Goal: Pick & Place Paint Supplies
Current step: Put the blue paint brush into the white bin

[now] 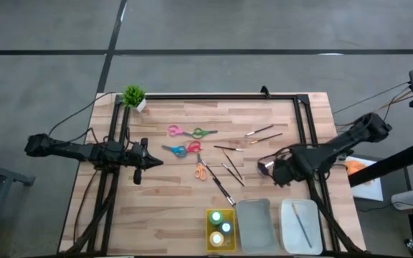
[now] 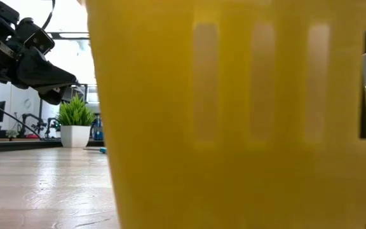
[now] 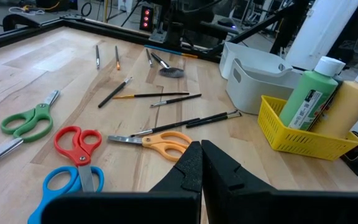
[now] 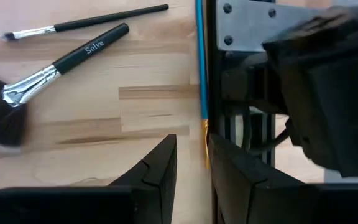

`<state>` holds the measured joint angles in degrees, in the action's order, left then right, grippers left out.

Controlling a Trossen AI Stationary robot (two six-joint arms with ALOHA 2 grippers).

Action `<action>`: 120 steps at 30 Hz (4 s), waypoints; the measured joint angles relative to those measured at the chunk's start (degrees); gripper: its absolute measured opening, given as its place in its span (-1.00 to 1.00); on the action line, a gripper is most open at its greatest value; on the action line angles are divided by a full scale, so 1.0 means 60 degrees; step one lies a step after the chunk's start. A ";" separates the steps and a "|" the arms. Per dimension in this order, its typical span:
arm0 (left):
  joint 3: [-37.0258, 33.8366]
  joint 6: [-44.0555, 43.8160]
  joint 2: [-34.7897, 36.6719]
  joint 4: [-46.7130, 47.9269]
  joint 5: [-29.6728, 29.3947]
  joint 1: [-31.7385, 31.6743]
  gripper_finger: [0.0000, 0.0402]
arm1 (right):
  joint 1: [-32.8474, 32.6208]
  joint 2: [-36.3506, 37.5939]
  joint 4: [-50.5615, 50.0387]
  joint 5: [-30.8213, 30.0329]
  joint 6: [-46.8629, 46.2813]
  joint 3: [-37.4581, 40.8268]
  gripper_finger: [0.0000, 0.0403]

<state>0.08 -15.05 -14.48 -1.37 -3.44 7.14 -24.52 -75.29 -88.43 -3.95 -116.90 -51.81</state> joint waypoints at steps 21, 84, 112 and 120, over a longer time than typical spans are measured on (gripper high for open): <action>0.0000 0.0000 0.0004 0.0000 0.0000 -0.0001 -1.00 | 0.2139 -0.2596 0.0385 0.2179 0.8932 0.0105 -0.55; 0.0000 0.0000 0.0004 -0.0002 0.0004 0.0001 -1.00 | 0.2169 -0.6092 0.2773 0.3532 1.2172 0.1348 -0.55; 0.0000 0.0000 0.0000 0.0000 0.0001 0.0000 -1.00 | 0.0052 -0.3889 0.2818 0.3910 0.6051 0.1769 -0.55; 0.0000 0.0000 0.0000 0.0000 0.0004 0.0002 -1.00 | -0.0896 -0.4386 0.2810 0.4813 0.3850 0.1858 -0.55</action>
<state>0.08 -15.05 -14.48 -1.37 -3.42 7.16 -29.90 -101.60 -71.57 24.93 -93.80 -40.66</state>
